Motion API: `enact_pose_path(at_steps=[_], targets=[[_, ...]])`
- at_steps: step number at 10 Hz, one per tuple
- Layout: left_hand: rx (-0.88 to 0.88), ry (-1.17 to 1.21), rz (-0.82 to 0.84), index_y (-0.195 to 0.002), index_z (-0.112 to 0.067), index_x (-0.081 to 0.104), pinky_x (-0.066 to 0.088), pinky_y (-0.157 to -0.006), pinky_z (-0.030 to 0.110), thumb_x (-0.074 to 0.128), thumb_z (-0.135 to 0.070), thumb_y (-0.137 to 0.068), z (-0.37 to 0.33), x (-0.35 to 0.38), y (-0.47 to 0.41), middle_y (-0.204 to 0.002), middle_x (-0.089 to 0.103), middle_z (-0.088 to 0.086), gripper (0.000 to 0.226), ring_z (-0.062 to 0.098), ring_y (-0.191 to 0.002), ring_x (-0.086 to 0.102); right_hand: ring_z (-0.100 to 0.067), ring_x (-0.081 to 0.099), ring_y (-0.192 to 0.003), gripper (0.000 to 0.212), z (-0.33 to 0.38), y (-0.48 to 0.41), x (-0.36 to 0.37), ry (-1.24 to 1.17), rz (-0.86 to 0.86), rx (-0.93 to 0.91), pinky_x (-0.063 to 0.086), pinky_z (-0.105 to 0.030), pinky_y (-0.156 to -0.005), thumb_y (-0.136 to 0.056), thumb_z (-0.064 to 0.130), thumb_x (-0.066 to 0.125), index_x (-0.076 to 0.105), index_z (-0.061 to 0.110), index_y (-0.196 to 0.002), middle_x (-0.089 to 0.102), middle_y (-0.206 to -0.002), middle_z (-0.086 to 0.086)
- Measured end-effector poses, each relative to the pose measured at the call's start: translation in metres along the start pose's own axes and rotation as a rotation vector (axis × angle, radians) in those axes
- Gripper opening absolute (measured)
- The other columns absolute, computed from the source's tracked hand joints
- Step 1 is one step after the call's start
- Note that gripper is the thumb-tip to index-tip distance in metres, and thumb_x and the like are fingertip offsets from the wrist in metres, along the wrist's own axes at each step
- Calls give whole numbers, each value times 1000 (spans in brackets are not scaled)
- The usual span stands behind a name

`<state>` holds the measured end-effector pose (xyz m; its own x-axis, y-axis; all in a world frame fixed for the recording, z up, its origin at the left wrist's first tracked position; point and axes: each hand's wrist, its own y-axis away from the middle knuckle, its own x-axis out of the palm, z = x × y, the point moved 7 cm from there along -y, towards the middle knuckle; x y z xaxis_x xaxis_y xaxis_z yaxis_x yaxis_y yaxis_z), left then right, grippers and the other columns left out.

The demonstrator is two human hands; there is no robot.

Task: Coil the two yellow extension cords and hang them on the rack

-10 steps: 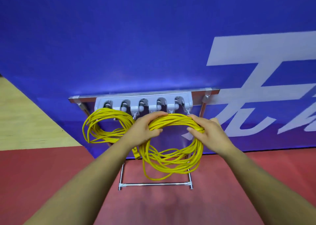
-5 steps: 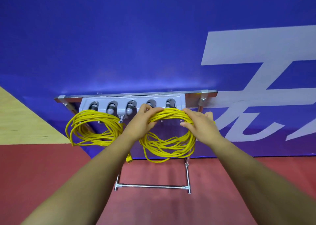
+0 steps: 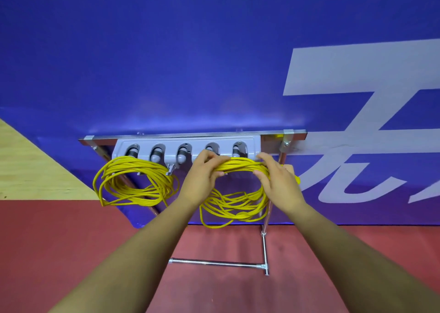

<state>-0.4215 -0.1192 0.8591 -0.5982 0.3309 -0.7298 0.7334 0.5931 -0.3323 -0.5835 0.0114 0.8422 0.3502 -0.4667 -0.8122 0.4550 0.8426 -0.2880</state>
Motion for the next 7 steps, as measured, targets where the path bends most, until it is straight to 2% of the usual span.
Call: enact_pose_path(at_steps=[1,2,3,4,5,6,7], targets=[[-29,27,-9,-112,-19,62,41,-88,13,66,-5,-85,3,2,3,-98,46,1,32,13,-97,54,-24,59,-97,20,0,2,4,-85,-60,-17,35,-33,-82,-94,31,58,59,24,-112,62,-106,5],[13,-34,38,-100,-24,54,53,-82,35,64,-9,-86,3,8,4,-93,43,0,23,21,-100,61,-23,60,-96,15,-2,5,7,-135,-111,22,42,-34,-80,-92,27,63,63,18,-104,63,-103,3],[21,-115,94,-105,-19,60,49,-77,30,67,-30,-86,-3,-1,4,-92,43,-2,22,18,-85,56,-23,61,-95,14,0,7,5,-192,-114,41,50,-42,-84,-92,25,63,64,18,-104,64,-101,2],[-6,-137,132,-105,-14,64,44,-73,30,68,-29,-86,-9,-5,-1,-91,44,-3,24,21,-84,55,-20,60,-95,19,0,10,1,-216,-119,37,50,-39,-85,-95,21,58,67,16,-111,62,-102,1],[-104,-252,167,-102,-17,59,45,-70,35,72,-23,-80,-17,-3,-10,-96,49,1,27,30,-90,57,-30,62,-91,17,9,9,-4,-73,-107,59,50,-41,-79,-94,15,58,67,16,-109,65,-98,-4],[-133,-301,298,-115,-23,55,46,-83,39,72,-28,-78,-21,-8,-12,-113,53,6,41,31,-101,55,-35,59,-99,19,24,-2,-10,89,75,158,45,-42,-83,-95,20,52,59,19,-113,62,-107,-7],[-166,-263,350,-119,-20,55,45,-88,37,67,-26,-79,-19,-37,-2,-116,54,8,42,29,-105,54,-31,52,-119,36,34,0,-23,155,263,241,40,-45,-96,-95,28,49,51,23,-131,54,-127,-7]])
